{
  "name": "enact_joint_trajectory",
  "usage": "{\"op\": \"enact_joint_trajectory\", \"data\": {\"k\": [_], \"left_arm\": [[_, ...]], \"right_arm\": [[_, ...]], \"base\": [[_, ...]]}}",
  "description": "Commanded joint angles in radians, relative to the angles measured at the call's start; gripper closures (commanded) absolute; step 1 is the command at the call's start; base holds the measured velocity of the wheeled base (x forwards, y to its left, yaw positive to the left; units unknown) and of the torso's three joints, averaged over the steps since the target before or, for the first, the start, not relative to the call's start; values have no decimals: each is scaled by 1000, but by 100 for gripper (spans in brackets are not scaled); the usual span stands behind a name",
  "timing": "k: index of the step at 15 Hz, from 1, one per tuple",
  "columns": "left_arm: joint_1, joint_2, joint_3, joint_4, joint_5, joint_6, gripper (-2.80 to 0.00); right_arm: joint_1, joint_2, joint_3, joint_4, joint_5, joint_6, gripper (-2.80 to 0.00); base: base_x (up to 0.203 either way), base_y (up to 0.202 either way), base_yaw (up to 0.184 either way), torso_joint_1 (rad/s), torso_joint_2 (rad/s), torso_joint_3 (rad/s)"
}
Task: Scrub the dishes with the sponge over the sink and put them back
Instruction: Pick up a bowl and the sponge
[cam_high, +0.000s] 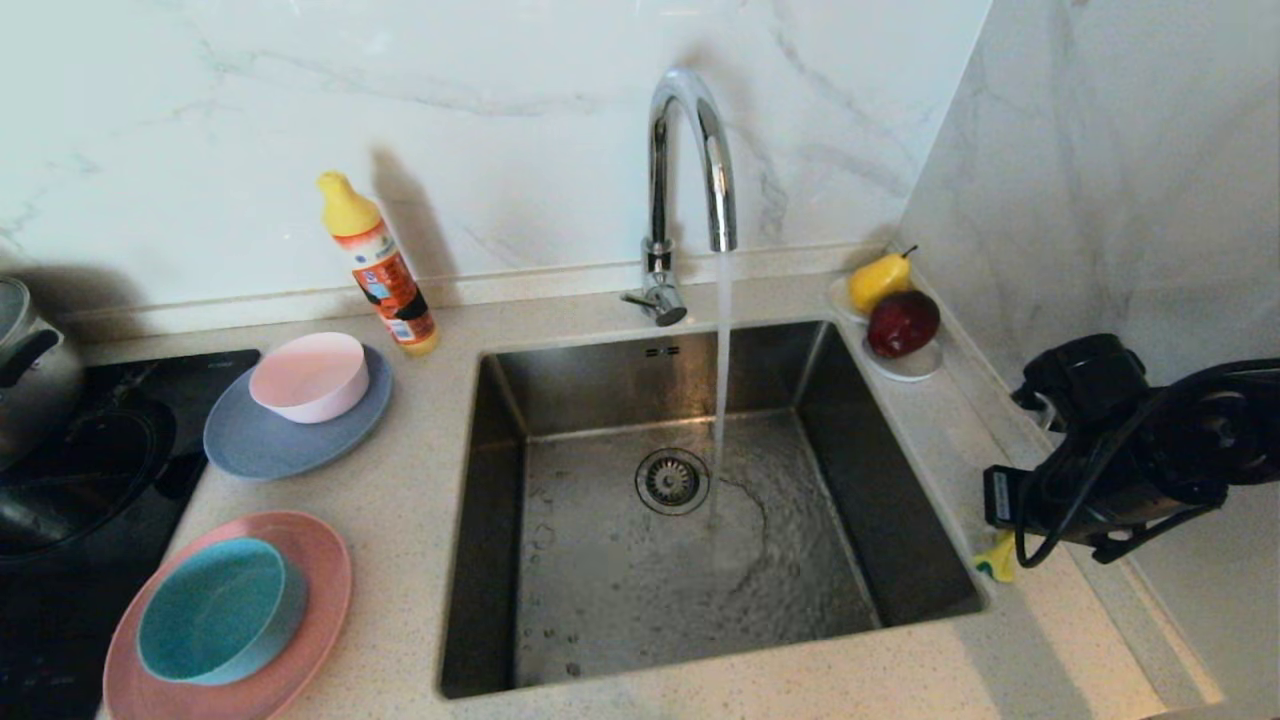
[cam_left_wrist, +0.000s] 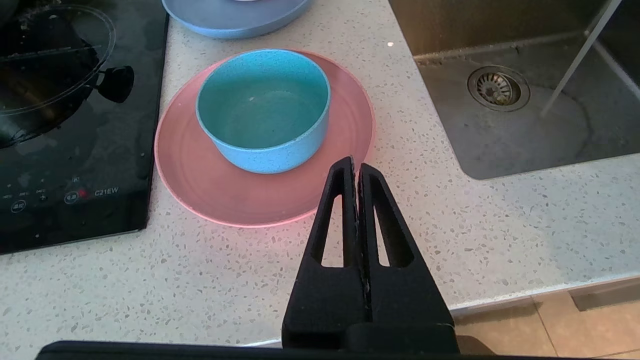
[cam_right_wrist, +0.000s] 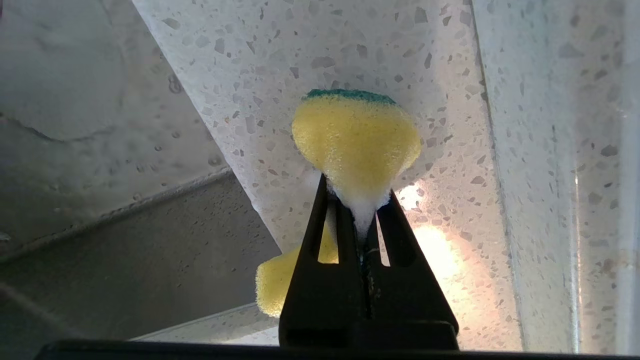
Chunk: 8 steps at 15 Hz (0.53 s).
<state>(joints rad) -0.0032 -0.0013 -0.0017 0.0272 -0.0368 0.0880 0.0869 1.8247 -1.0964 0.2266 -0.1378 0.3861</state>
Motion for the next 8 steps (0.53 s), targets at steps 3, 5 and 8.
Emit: {"op": "enact_joint_trajectory", "data": {"k": [3, 5, 8], "left_arm": [[0, 1, 0, 0, 0, 0, 0], [0, 1, 0, 0, 0, 1, 0], [0, 1, 0, 0, 0, 1, 0]], "right_arm": [[7, -19, -25, 16, -31, 0, 0], [6, -6, -49, 19, -45, -7, 0], [2, 4, -50, 8, -47, -121, 0]], "base": [[0, 0, 0, 0, 0, 0], [0, 0, 0, 0, 0, 0], [0, 0, 0, 0, 0, 0]]}}
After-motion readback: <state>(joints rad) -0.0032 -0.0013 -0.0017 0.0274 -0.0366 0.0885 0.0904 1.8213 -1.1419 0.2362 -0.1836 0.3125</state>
